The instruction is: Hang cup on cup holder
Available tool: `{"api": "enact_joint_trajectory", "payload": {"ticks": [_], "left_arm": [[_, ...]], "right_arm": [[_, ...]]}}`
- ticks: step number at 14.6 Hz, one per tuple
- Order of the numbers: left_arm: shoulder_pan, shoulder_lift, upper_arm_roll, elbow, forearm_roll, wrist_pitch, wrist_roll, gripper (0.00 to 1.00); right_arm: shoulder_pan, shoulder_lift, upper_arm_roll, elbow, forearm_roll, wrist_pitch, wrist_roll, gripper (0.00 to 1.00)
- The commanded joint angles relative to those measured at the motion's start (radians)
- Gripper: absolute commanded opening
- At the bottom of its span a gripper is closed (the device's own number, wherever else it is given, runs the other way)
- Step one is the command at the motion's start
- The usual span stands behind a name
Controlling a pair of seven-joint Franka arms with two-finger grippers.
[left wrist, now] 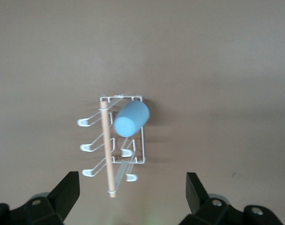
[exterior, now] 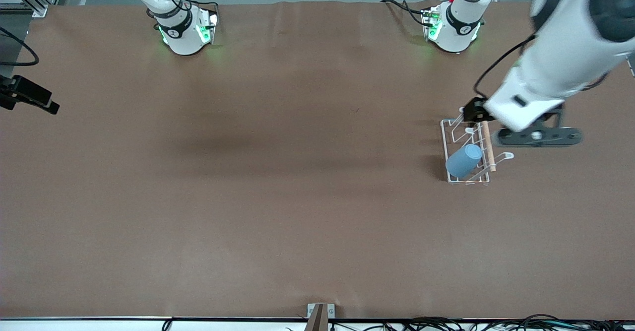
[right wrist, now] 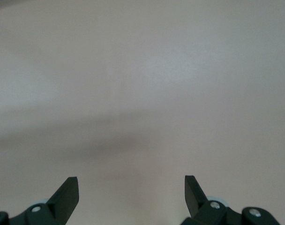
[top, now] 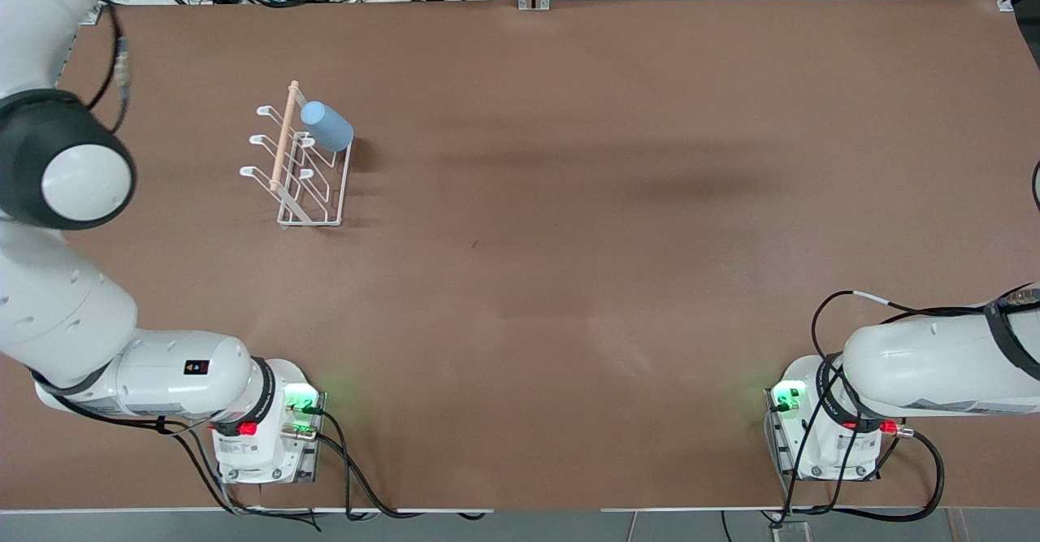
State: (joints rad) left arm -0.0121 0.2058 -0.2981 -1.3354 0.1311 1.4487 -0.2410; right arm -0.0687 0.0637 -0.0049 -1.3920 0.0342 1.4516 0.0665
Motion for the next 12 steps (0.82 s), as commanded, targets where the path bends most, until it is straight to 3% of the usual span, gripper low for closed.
{"api": "enact_joint_trajectory", "payload": {"ticks": [1, 4, 7, 12], "left_arm": [[0.004, -0.192, 0.089, -0.239, -0.065, 0.099, 0.113, 1.00], [0.001, -0.282, 0.163, -0.336, -0.122, 0.111, 0.126, 1.00], [0.003, -0.348, 0.192, -0.404, -0.123, 0.137, 0.135, 1.00], [0.000, -0.361, 0.197, -0.409, -0.122, 0.133, 0.143, 1.00]], "right_arm": [[0.021, -0.021, -0.023, -0.015, 0.003, -0.008, -0.014, 0.99], [0.032, -0.019, -0.023, -0.015, 0.003, -0.002, -0.014, 0.99], [0.032, -0.024, -0.020, -0.034, 0.003, 0.001, -0.017, 0.99], [0.030, -0.053, -0.021, -0.070, 0.003, 0.013, -0.017, 0.99]]}}
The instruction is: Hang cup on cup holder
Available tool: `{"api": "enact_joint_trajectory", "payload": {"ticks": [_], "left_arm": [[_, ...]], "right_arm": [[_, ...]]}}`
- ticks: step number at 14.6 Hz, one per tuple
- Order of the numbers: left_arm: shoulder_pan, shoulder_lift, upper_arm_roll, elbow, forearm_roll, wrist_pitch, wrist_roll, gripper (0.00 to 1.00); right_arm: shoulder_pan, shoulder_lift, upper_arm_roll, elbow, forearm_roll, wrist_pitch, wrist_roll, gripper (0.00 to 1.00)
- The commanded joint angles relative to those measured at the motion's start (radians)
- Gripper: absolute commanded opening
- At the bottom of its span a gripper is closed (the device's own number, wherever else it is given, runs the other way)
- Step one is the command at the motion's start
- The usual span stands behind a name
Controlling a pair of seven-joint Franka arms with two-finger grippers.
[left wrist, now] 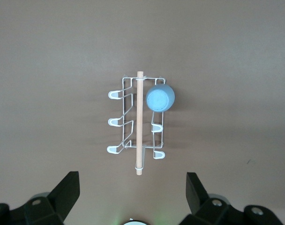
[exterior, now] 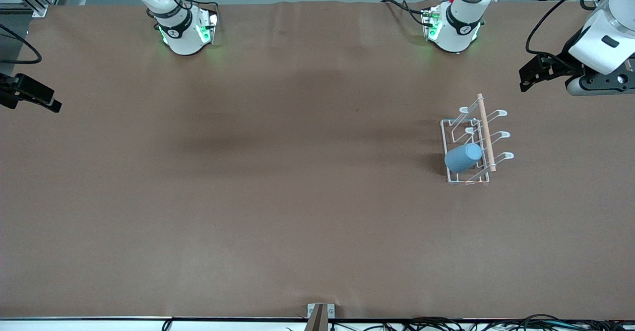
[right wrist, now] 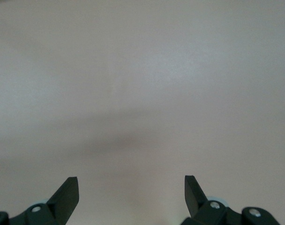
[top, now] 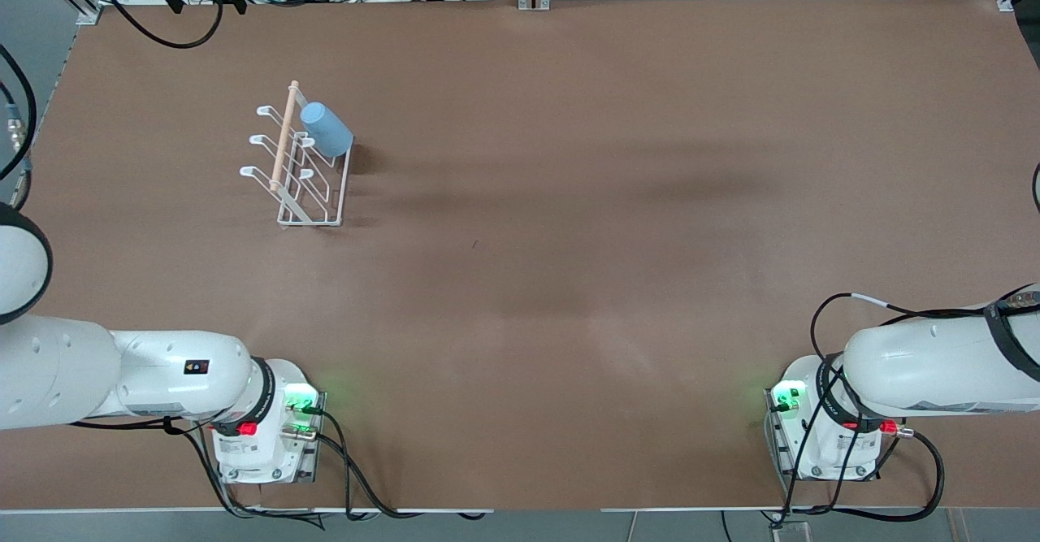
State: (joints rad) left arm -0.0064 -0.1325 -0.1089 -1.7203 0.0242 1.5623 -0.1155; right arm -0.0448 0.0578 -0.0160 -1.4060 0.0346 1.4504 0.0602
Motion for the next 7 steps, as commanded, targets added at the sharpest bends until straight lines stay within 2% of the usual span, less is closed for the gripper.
{"api": "enact_joint_trajectory", "payload": {"ticks": [1, 7], "left_arm": [[-0.007, -0.022, 0.008, -0.016, -0.015, 0.019, 0.019, 1.00], [-0.020, -0.019, 0.006, 0.007, -0.018, 0.019, 0.083, 1.00]], "right_arm": [[0.006, -0.061, -0.010, -0.071, 0.002, 0.016, -0.013, 0.99], [0.010, -0.075, -0.009, -0.090, 0.002, 0.018, -0.023, 0.99]]}}
